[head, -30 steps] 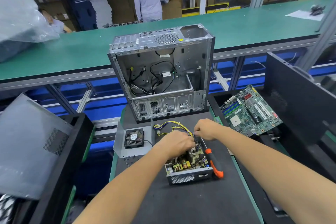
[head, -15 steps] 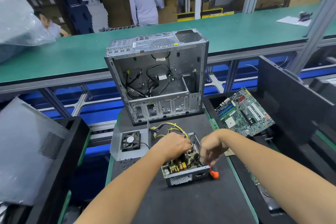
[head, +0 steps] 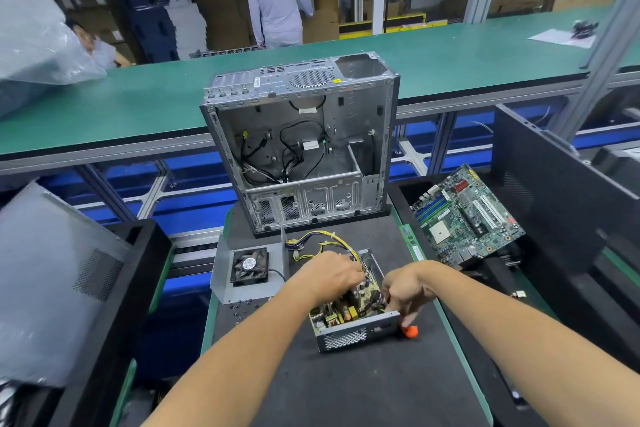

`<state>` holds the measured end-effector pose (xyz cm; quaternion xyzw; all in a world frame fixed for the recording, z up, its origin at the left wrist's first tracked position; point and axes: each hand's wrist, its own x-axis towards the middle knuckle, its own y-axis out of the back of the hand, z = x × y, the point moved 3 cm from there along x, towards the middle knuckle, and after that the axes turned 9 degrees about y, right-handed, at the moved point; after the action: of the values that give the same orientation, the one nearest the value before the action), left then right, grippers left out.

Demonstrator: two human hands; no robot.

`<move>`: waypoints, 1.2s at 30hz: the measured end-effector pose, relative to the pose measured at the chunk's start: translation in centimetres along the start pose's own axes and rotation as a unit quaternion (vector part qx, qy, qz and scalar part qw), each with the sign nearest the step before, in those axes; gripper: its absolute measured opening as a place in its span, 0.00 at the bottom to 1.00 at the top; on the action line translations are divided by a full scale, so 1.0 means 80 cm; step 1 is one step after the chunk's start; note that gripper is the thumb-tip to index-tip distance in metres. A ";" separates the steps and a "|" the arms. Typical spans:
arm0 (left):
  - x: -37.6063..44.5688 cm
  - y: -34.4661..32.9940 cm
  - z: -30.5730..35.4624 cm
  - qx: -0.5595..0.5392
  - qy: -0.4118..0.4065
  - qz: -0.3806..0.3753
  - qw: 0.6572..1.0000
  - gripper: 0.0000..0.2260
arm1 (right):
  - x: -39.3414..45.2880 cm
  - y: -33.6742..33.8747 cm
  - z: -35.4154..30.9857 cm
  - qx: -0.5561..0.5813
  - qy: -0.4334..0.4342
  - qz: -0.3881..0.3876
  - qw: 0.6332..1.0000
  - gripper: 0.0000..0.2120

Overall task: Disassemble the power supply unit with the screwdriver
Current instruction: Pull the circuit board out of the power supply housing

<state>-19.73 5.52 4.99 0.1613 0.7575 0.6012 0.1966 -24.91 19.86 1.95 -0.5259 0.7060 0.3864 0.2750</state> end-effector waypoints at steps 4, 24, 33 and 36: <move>0.000 0.001 -0.005 -0.001 0.015 0.007 1.000 0.09 | 0.001 0.004 0.002 -0.007 0.007 -0.006 1.000 0.16; 0.006 0.005 -0.012 -0.020 0.021 0.010 1.000 0.10 | 0.003 0.035 0.006 -0.046 0.058 0.017 0.997 0.12; 0.010 0.011 -0.020 -0.056 0.044 0.018 0.997 0.12 | -0.010 0.048 -0.002 -0.041 0.064 -0.028 0.997 0.12; 0.015 0.015 -0.023 -0.081 0.064 -0.002 0.995 0.13 | -0.014 0.050 0.000 0.000 0.068 -0.043 0.997 0.09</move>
<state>-21.66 4.80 6.44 0.1047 0.7179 0.6691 0.1612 -28.41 21.07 3.89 -0.5809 0.6998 0.3379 0.2423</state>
